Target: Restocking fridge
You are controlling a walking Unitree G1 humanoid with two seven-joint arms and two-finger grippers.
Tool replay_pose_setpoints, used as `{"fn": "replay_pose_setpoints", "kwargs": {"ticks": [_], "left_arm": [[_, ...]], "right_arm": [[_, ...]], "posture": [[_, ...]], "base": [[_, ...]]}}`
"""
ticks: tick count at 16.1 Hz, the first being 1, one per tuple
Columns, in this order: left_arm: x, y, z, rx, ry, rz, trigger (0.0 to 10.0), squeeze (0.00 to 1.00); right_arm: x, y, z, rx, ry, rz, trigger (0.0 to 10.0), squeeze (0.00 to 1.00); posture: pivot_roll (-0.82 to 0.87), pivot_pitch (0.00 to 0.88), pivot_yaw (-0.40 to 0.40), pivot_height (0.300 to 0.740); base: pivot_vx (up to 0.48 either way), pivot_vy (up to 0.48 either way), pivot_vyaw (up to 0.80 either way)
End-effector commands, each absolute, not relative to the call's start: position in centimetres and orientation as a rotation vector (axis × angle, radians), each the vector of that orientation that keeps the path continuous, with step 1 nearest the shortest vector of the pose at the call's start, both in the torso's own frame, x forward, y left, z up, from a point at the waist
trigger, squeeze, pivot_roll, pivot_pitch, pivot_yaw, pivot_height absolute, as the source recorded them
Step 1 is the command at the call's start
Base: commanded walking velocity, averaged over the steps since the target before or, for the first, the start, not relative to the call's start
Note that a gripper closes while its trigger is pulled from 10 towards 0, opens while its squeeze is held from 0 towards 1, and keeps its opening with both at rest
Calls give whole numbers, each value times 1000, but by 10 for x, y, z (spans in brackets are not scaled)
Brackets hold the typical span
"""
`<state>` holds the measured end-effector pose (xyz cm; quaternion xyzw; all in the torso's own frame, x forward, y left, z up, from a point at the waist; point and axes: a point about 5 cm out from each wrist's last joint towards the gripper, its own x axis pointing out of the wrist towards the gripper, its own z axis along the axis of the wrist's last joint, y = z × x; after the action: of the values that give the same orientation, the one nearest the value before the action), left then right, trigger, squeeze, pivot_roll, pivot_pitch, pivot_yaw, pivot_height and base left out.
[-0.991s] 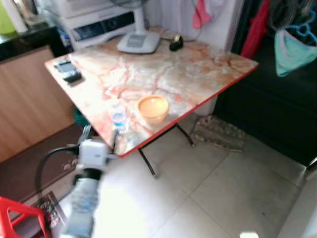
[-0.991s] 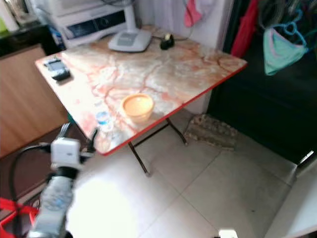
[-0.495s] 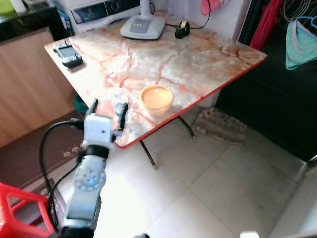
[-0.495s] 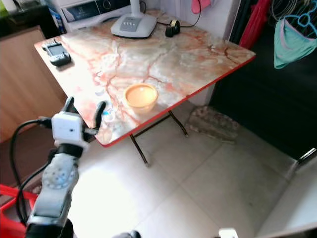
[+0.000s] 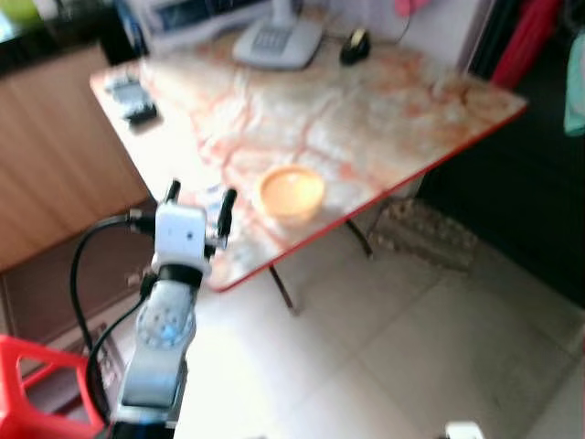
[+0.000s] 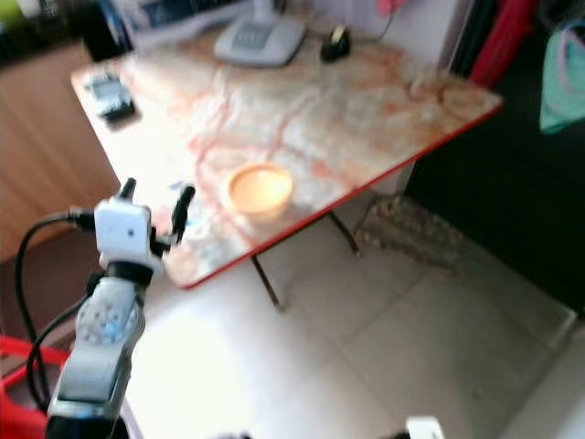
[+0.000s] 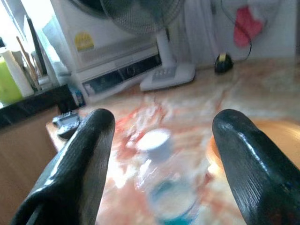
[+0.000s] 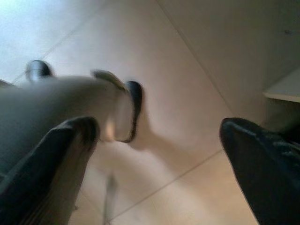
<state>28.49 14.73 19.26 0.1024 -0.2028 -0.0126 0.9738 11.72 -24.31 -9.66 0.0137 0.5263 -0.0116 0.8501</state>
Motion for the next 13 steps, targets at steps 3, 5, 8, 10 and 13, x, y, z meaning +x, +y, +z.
{"fn": "replay_pose_setpoints", "kwargs": {"ticks": [3, 5, 8, 10, 13], "left_arm": [[283, 151, 203, 235, -436, -10, 10000, 0], [282, 149, 208, 250, -455, -8, 10000, 0], [281, 150, 211, 282, -468, 19, 10000, 0], [279, 149, 216, 301, -503, 28, 10000, 0], [279, 149, 224, 321, -512, 47, 10000, 0]], "right_arm": [[111, -241, -99, 55, 1119, -50, 10000, 0], [111, -241, -99, 55, 1115, -53, 10000, 0], [112, -241, -99, 44, 1109, -59, 10000, 0], [112, -241, -99, 68, 1104, -83, 10000, 0], [111, -241, -99, 79, 1100, -102, 10000, 0]], "posture": [[161, 175, 4, 740], [165, 168, 5, 740], [170, 161, 6, 740], [173, 154, 7, 740], [177, 151, 7, 740]], "base": [[274, 0, 0], [257, 0, 0], [84, 0, 165], [0, 0, 516], [0, 0, 0]]}}
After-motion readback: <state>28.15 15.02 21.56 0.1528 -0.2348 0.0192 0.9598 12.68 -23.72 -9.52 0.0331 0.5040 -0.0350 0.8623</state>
